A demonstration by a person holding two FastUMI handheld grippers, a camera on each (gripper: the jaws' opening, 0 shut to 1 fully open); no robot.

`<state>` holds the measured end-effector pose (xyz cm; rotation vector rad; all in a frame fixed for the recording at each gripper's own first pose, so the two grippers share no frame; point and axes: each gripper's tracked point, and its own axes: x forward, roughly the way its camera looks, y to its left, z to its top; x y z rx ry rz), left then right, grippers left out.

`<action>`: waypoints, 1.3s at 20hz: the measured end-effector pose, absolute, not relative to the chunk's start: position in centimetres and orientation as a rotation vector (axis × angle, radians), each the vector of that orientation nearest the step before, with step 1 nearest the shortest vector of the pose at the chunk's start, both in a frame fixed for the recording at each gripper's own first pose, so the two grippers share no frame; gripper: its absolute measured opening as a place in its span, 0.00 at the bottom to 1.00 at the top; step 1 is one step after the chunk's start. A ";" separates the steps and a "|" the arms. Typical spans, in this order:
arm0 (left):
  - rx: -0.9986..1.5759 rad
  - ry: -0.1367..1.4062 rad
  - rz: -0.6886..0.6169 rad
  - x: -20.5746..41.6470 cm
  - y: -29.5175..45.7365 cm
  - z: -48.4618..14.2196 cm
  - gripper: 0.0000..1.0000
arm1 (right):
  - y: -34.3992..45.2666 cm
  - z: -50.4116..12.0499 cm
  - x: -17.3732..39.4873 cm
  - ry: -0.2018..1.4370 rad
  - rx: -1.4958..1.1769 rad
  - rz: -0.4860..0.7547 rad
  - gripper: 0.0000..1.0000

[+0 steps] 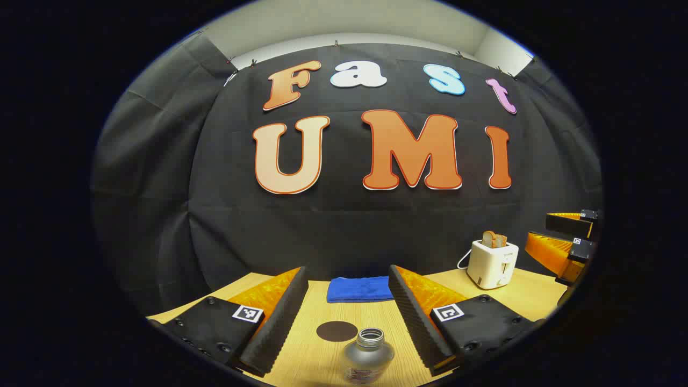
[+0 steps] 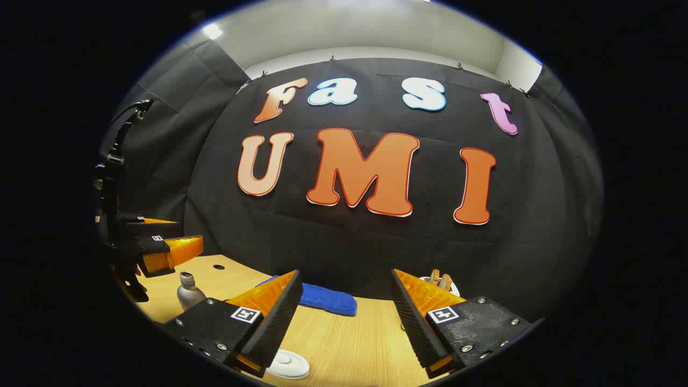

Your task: Open the teacup lid with one hand, grasp the water bottle and pour water into the teacup with the other hand; after pouring, place the water bottle on the coaster and then close the teacup lid.

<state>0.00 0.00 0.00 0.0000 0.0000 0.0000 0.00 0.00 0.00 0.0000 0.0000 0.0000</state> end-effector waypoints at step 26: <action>0.023 0.013 -0.011 -1.4 0.2 -2.5 1.00 | 3.0 -5.8 -0.3 0.111 0.018 0.093 0.97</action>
